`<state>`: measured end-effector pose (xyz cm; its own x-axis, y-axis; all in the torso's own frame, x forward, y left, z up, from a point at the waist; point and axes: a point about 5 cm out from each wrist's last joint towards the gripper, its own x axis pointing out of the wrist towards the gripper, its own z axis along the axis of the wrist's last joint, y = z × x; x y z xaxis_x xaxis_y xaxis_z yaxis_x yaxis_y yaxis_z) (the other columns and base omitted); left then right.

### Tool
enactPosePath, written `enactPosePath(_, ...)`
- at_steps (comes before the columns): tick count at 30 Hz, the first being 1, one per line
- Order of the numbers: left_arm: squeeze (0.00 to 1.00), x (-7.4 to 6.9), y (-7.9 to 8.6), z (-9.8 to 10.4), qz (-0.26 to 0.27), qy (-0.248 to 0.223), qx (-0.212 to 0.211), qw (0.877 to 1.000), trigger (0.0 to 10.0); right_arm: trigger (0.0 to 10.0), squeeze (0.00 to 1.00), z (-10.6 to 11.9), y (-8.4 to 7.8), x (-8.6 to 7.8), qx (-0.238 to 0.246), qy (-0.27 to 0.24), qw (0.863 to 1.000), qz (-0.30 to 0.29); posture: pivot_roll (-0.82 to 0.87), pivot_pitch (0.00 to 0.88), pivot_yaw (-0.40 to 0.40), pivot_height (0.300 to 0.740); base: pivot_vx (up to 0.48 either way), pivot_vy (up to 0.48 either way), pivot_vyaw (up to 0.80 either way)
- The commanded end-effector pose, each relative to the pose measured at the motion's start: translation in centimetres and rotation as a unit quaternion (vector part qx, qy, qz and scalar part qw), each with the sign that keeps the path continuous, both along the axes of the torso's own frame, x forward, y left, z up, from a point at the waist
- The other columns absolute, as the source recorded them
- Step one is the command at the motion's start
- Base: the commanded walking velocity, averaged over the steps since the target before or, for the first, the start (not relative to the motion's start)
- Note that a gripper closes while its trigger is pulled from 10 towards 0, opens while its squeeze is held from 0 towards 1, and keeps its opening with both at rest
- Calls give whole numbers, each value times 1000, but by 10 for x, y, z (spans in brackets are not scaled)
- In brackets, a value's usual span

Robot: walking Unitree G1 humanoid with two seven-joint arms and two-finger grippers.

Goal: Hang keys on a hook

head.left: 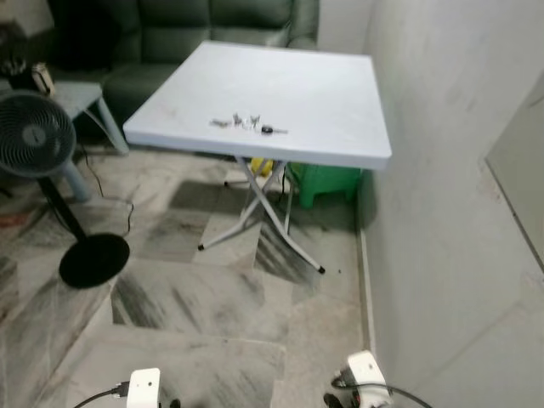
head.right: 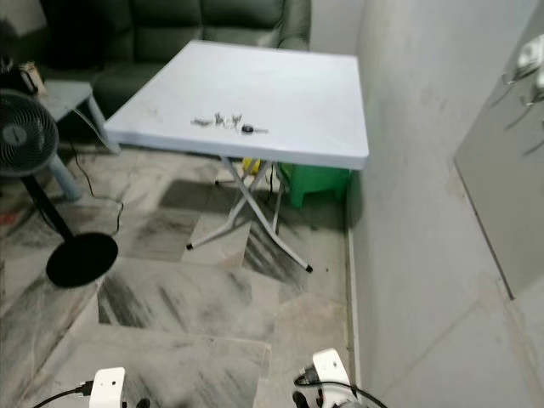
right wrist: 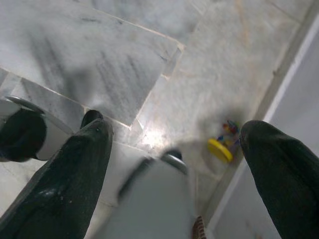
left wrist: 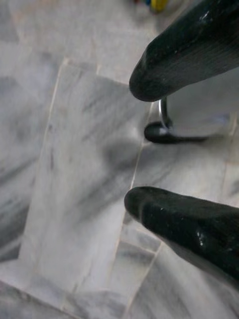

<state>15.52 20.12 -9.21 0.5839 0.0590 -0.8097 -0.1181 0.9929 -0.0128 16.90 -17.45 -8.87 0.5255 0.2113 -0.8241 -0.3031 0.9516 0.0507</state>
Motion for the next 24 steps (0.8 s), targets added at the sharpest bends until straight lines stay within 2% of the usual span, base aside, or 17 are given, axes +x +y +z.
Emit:
enactPosePath(1,0,-7,-5,-4,-2,12,-8,1000,10000,10000,0,0,-3,0,-3,1,1000,-5,-62,0,-20,740,0,439,0)
enactPosePath(21,0,-6,-7,-3,-7,11,-9,1000,10000,10000,0,-2,-5,-5,-7,13,1000,-3,-60,0,-25,740,0,472,0)
enactPosePath(22,0,-6,-7,-3,-7,11,-9,1000,10000,10000,1000,-2,-5,-5,-5,13,1000,-5,-59,0,-25,740,0,469,0)
enactPosePath(24,0,-6,-6,-4,-7,12,-9,1000,10000,10000,1000,-2,-4,-6,-1,14,1000,-9,-59,0,-24,740,0,471,0)
